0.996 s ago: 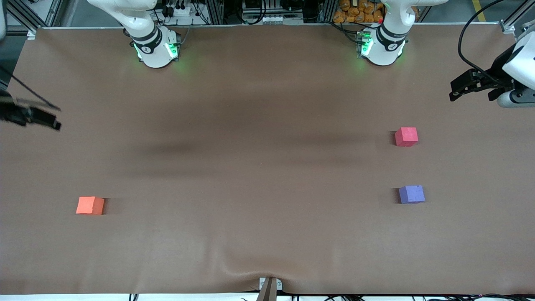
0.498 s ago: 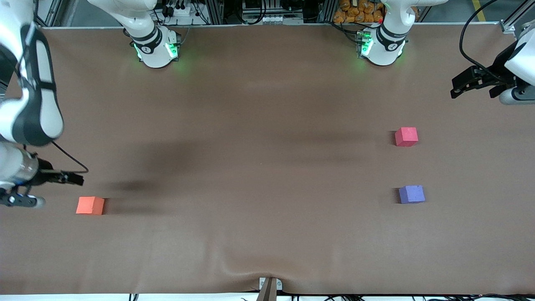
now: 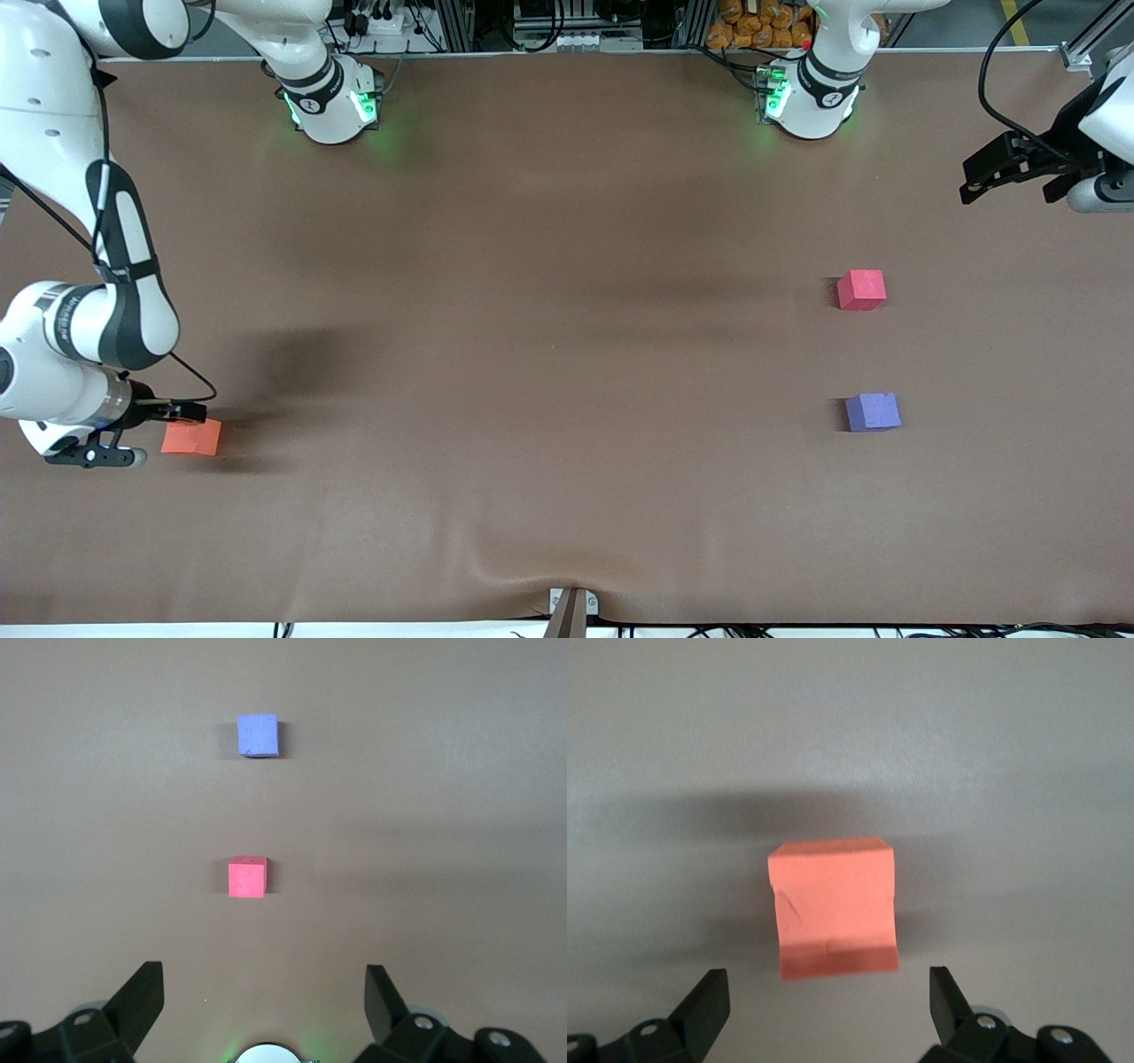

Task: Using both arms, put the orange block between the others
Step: 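Lower the right gripper over the orange cube and close on it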

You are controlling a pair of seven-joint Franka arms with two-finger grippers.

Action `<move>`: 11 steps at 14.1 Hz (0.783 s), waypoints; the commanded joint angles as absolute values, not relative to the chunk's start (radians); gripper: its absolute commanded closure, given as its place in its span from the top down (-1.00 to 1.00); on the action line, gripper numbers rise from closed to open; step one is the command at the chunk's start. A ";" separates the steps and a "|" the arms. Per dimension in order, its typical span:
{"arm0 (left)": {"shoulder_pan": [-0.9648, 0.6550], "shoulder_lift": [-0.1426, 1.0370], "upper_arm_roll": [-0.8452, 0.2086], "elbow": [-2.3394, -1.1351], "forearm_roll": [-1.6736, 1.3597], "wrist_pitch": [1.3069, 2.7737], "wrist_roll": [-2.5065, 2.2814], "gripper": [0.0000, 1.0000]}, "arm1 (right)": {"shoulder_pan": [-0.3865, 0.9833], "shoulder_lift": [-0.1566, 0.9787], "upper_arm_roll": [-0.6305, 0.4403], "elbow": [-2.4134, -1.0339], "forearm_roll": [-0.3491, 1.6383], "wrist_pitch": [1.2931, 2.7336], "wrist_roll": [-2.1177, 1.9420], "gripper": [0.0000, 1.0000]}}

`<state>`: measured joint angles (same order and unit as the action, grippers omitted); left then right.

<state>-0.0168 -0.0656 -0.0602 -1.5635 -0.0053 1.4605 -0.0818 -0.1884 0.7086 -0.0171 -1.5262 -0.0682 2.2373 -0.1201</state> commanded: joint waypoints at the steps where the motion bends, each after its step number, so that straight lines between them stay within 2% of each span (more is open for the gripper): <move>1: -0.009 -0.077 -0.063 -1.555 -0.023 1.442 -0.095 1.00 | -0.195 0.735 -0.006 -1.493 -0.087 2.246 -0.181 1.00; 11: -0.015 -0.060 -0.066 -1.554 -0.011 1.459 -0.094 1.00 | -0.206 0.807 -0.005 -1.471 -0.080 2.361 -0.245 1.00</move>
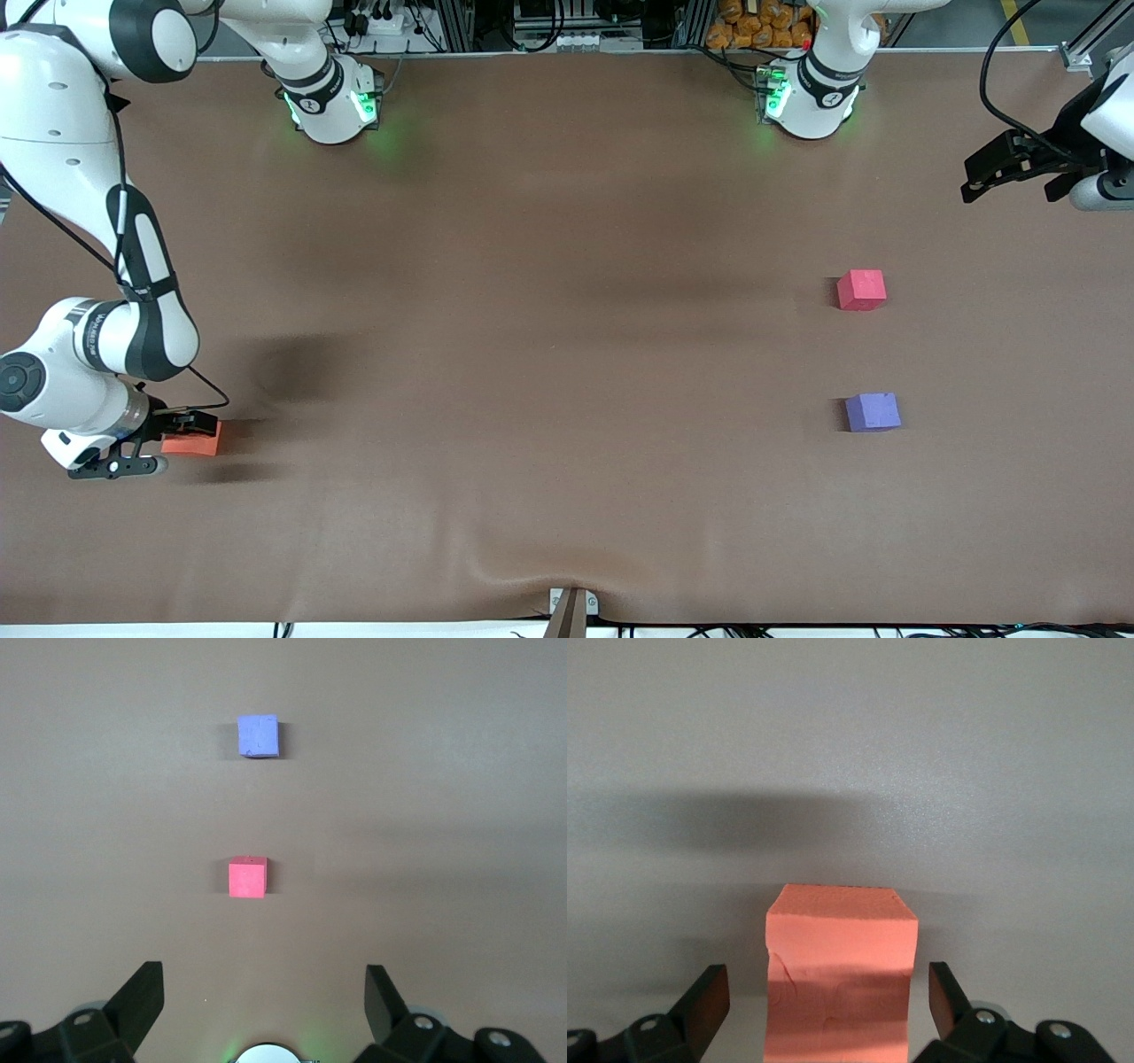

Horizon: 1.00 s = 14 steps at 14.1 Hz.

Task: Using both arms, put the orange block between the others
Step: 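Lower the right gripper over the orange cube and close on it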

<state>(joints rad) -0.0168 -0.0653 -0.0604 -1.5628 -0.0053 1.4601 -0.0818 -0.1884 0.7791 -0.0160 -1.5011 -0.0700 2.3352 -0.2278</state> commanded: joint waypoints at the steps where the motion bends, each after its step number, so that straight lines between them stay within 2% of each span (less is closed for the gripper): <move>1: -0.014 -0.060 -0.067 -1.555 -0.009 1.459 -0.094 1.00 | -0.213 0.810 -0.005 -1.471 -0.072 2.364 -0.244 1.00; 2: -0.012 -0.060 -0.067 -1.557 -0.009 1.459 -0.094 1.00 | -0.215 0.810 -0.005 -1.471 -0.069 2.362 -0.244 0.78; 3: -0.012 -0.058 -0.067 -1.551 -0.017 1.459 -0.094 1.00 | -0.215 0.810 -0.005 -1.471 -0.068 2.362 -0.244 0.17; 5: -0.011 -0.058 -0.067 -1.548 -0.017 1.459 -0.094 1.00 | -0.215 0.810 -0.005 -1.471 -0.067 2.361 -0.245 -0.73; 6: -0.011 -0.058 -0.066 -1.549 -0.014 1.459 -0.094 1.00 | -0.215 0.810 -0.005 -1.471 -0.067 2.361 -0.245 -1.00; 10: -0.009 -0.058 -0.063 -1.557 -0.011 1.453 -0.090 1.00 | -0.201 0.778 -0.002 -1.471 -0.071 2.346 -0.255 -1.00; 14: -0.003 -0.045 -0.060 -1.554 -0.012 1.453 -0.072 1.00 | -0.195 0.684 0.035 -1.488 -0.069 2.237 -0.256 -1.00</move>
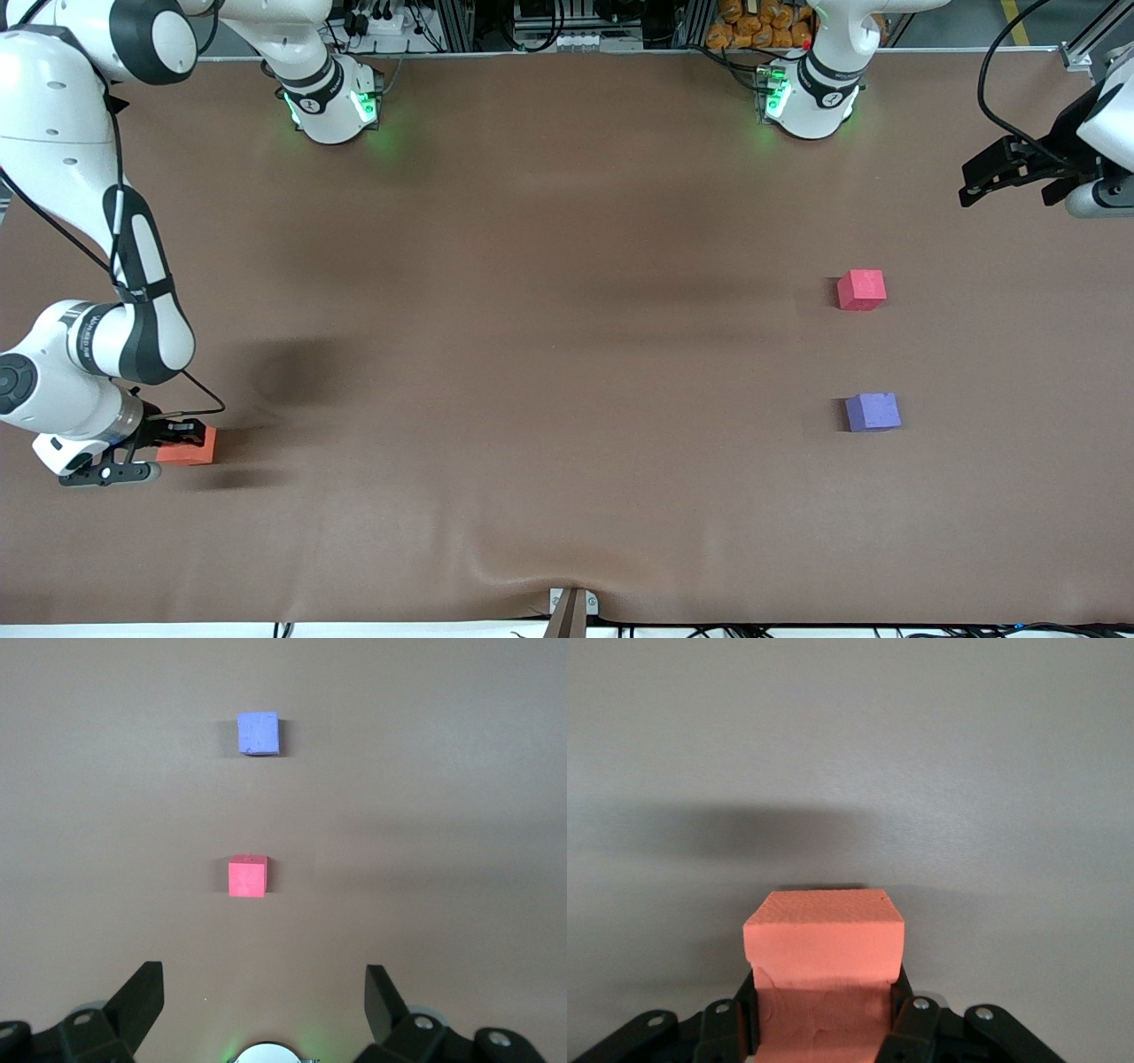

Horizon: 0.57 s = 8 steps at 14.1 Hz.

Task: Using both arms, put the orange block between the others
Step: 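Lower the right gripper over the orange cube and close on it, then lift the orange cube and carry it to the table middle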

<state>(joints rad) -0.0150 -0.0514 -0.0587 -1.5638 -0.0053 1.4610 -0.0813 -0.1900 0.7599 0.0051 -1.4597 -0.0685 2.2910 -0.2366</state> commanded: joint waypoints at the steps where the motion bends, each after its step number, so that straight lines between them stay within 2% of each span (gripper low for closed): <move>1: -0.003 -0.044 -0.060 -1.554 -0.012 1.453 -0.072 1.00 | -0.193 0.642 0.041 -1.497 -0.069 2.180 -0.265 -1.00; 3: -0.009 -0.044 -0.060 -1.554 -0.015 1.453 -0.072 1.00 | -0.170 0.583 0.075 -1.497 -0.069 2.074 -0.272 -1.00; 8: -0.017 -0.006 -0.069 -1.555 -0.015 1.451 -0.075 1.00 | -0.028 0.564 0.130 -1.491 -0.055 2.068 -0.252 -1.00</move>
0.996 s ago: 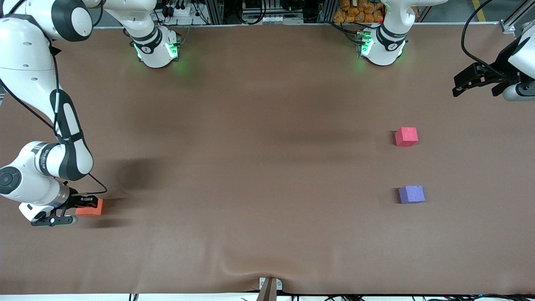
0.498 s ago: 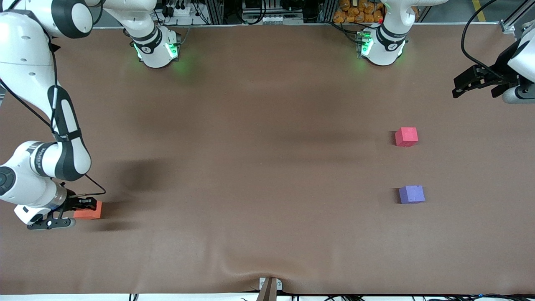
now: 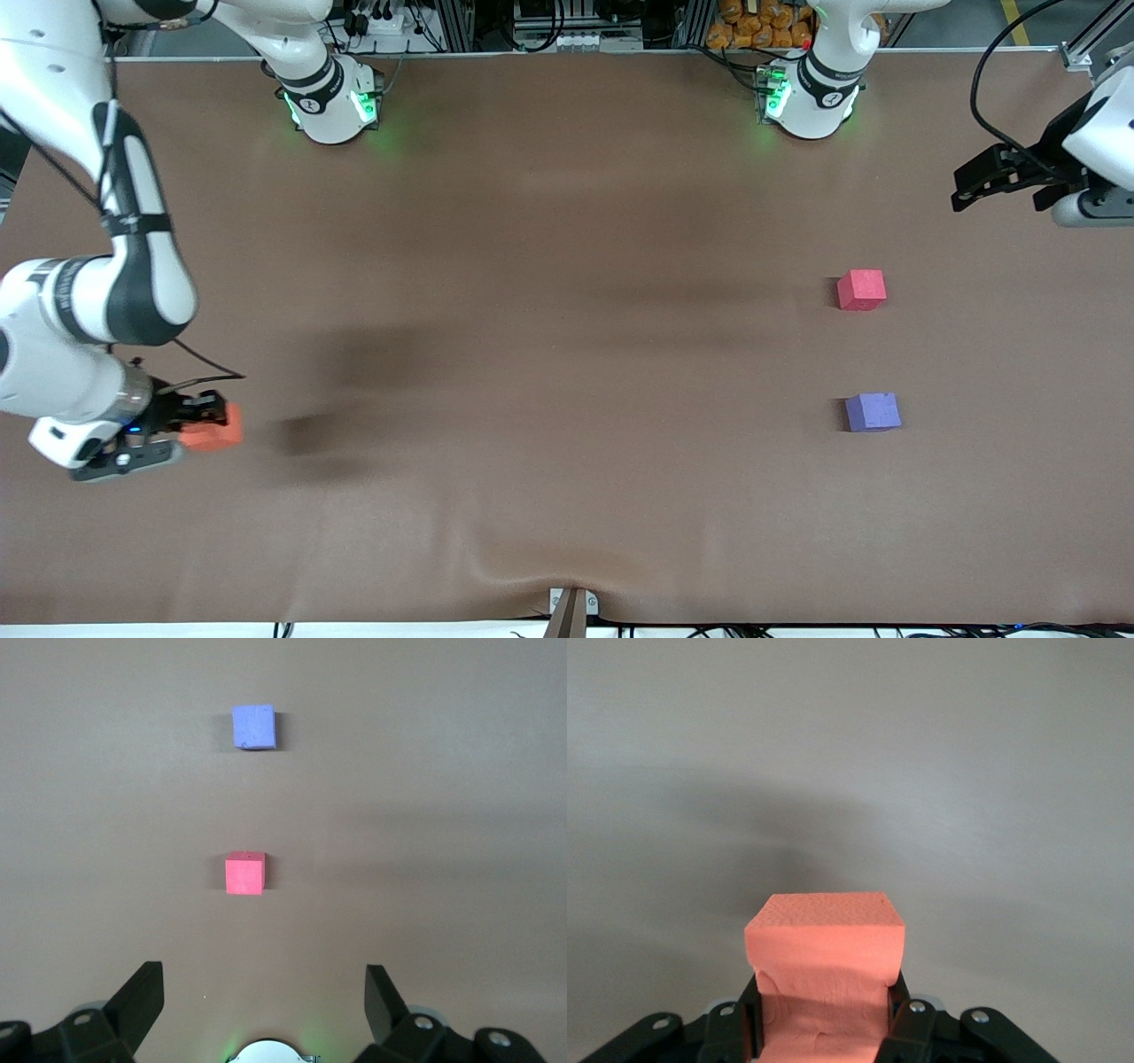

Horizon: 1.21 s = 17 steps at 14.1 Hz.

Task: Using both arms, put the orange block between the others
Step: 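Lift the orange cube and carry it to the table middle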

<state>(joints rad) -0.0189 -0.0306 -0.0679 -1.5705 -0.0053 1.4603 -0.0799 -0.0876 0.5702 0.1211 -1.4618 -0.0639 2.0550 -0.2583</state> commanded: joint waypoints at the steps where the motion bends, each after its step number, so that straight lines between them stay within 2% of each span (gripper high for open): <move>1: -0.009 -0.005 -0.069 -1.552 -0.017 1.451 -0.072 1.00 | 0.013 0.568 0.130 -1.491 -0.019 2.072 -0.224 -1.00; 5: -0.017 -0.003 -0.067 -1.551 -0.014 1.450 -0.080 1.00 | 0.225 0.641 0.129 -1.491 0.048 2.175 -0.021 -1.00; 8: -0.025 -0.003 -0.087 -1.554 -0.006 1.448 -0.091 1.00 | 0.391 0.655 0.124 -1.491 0.029 2.187 0.283 -1.00; 12: -0.020 0.005 -0.087 -1.549 -0.006 1.451 -0.092 1.00 | 0.488 0.678 0.123 -1.489 0.029 2.189 0.461 -1.00; 17: -0.028 0.014 -0.090 -1.554 -0.006 1.448 -0.094 1.00 | 0.601 0.721 0.121 -1.488 0.029 2.258 0.687 -1.00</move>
